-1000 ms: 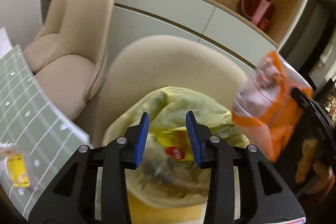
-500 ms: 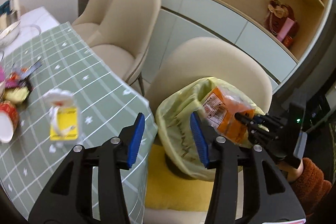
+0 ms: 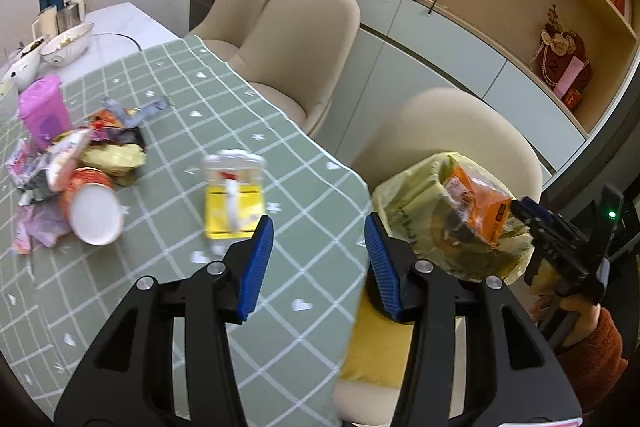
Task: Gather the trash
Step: 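Carry both packets to the yellow-lined bin and open both tools to drop them, then move both tools back over the trash on the table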
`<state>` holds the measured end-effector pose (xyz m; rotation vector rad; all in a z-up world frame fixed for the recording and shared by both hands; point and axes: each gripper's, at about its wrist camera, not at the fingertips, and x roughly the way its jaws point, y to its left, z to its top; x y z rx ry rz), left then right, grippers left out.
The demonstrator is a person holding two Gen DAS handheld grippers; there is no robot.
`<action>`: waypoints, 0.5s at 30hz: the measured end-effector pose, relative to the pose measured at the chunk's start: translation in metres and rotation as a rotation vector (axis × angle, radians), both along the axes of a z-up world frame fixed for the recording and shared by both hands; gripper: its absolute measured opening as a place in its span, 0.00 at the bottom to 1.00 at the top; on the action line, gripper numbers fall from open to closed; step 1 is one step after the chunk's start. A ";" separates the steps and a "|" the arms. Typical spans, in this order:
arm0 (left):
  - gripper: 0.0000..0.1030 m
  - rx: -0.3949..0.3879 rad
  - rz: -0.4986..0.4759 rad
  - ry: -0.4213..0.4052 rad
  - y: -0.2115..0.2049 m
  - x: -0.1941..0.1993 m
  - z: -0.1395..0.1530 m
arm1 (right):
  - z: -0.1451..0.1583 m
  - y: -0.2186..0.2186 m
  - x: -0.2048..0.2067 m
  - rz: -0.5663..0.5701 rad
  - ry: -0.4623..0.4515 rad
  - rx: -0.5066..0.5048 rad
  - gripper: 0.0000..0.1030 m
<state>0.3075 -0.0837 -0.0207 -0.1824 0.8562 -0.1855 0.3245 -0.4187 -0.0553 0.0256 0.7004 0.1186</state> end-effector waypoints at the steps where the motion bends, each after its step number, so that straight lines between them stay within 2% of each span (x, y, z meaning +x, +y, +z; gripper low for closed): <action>1: 0.44 -0.002 0.004 -0.005 0.009 -0.002 0.002 | 0.005 0.007 -0.004 0.002 -0.007 0.015 0.34; 4: 0.44 -0.003 0.019 -0.026 0.040 -0.011 0.012 | 0.020 0.035 -0.014 0.028 -0.031 0.061 0.34; 6: 0.44 0.024 0.042 -0.055 0.066 -0.020 0.021 | 0.029 0.060 -0.020 0.038 -0.048 0.075 0.35; 8: 0.44 0.044 0.066 -0.079 0.090 -0.027 0.027 | 0.035 0.089 -0.023 0.062 -0.057 0.090 0.38; 9: 0.45 0.050 0.084 -0.092 0.108 -0.032 0.030 | 0.037 0.101 -0.023 0.076 -0.058 0.100 0.43; 13: 0.47 0.068 0.131 -0.119 0.164 -0.044 0.030 | 0.046 0.159 -0.029 0.192 -0.034 0.177 0.46; 15: 0.48 0.082 0.141 -0.123 0.186 -0.048 0.025 | 0.050 0.187 -0.032 0.240 -0.022 0.168 0.46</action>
